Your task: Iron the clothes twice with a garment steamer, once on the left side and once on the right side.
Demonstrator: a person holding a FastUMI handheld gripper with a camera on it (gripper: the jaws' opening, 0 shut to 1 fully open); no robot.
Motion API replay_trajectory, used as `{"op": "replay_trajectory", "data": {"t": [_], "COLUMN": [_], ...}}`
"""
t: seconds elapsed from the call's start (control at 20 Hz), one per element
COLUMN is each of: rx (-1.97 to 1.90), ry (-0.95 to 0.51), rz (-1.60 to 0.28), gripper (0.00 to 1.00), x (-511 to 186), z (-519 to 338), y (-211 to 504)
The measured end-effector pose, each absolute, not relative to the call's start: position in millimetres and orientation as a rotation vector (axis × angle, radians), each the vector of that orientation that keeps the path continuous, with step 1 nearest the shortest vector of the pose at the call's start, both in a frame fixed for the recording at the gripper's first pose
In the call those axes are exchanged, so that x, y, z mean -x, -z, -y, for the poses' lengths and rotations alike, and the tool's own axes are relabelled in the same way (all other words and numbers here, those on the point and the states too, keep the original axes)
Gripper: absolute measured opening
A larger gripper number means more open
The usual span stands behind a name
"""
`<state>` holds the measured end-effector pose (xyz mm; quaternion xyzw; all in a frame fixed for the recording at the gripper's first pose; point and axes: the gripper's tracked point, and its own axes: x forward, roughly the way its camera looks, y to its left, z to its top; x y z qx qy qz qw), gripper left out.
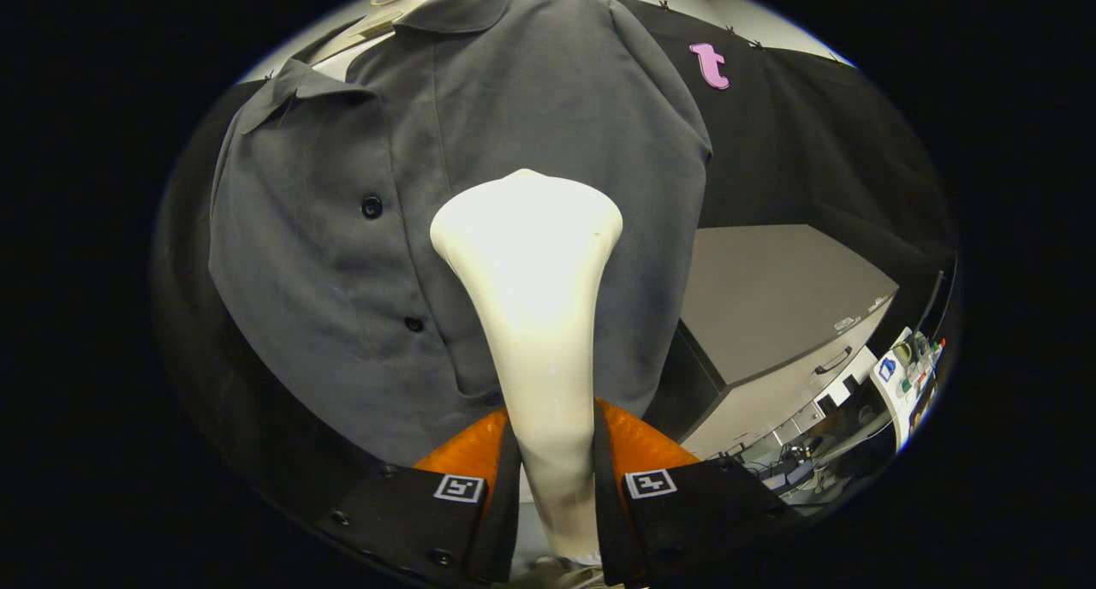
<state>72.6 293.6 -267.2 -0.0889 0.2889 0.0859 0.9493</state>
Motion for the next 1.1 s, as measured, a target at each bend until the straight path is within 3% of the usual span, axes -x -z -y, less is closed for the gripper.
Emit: {"op": "replay_trajectory", "data": {"t": [1.1], "rx": [0.189], "ry": [-0.131], "rz": [-0.803], "gripper": [0.46], "x": [-64], "z": [-234], "y": [385]}}
